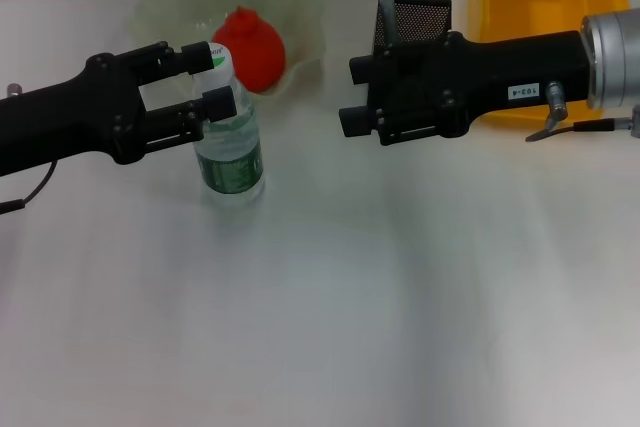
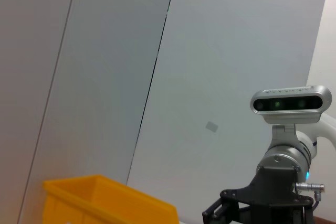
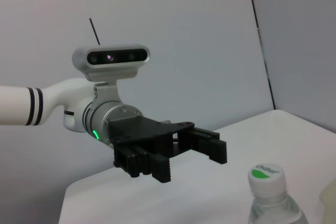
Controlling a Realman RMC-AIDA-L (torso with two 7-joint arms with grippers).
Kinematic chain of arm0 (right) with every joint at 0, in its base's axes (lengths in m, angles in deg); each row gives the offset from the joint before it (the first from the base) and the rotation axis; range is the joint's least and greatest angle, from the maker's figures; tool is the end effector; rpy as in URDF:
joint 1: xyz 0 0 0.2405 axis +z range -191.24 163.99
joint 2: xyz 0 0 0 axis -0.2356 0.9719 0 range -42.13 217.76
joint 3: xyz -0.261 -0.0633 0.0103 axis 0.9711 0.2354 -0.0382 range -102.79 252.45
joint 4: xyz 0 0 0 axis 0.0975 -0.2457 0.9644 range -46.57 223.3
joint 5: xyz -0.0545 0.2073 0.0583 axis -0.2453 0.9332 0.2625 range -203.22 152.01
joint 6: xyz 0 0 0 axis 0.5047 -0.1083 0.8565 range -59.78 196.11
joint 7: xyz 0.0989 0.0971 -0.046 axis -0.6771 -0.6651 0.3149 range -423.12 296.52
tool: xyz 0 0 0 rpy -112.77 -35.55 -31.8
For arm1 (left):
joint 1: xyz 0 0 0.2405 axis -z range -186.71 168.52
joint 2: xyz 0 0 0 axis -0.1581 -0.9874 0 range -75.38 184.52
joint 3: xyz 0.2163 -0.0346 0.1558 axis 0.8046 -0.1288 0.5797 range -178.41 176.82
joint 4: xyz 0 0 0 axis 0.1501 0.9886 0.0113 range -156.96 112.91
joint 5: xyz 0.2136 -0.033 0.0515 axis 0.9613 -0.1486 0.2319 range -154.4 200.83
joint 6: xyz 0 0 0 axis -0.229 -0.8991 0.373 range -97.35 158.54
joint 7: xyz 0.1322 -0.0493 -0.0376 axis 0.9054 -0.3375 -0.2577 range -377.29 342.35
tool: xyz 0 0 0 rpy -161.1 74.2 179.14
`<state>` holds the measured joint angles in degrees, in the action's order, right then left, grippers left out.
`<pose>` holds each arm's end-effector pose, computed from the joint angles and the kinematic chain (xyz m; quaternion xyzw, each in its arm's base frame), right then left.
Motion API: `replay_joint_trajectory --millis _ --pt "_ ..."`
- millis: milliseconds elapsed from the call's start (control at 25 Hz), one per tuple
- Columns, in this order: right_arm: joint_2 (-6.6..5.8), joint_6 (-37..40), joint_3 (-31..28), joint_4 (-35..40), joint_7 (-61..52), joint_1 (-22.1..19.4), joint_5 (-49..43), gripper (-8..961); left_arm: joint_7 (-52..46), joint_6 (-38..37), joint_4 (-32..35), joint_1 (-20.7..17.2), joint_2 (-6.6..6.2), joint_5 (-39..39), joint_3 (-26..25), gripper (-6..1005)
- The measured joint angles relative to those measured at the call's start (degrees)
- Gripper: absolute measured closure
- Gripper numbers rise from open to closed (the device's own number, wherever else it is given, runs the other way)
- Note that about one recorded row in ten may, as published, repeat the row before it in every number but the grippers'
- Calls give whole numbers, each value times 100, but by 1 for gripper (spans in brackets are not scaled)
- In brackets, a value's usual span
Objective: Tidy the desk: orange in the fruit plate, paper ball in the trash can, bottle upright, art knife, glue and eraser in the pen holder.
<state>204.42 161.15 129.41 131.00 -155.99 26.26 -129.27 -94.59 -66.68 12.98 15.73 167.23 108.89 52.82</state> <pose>0.1775 0.3828 -0.0022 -0.9548 0.1527 0.2547 0.0161 -0.2665 0.3294 0.0367 -0.9014 -0.1728 -0.3803 0.1143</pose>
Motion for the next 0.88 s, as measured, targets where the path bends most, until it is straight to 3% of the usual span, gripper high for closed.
replay_joint_trajectory --millis 880 --pt "26 12 -24 -22 -34 7 -72 165 -35 137 4 -48 45 57 0 295"
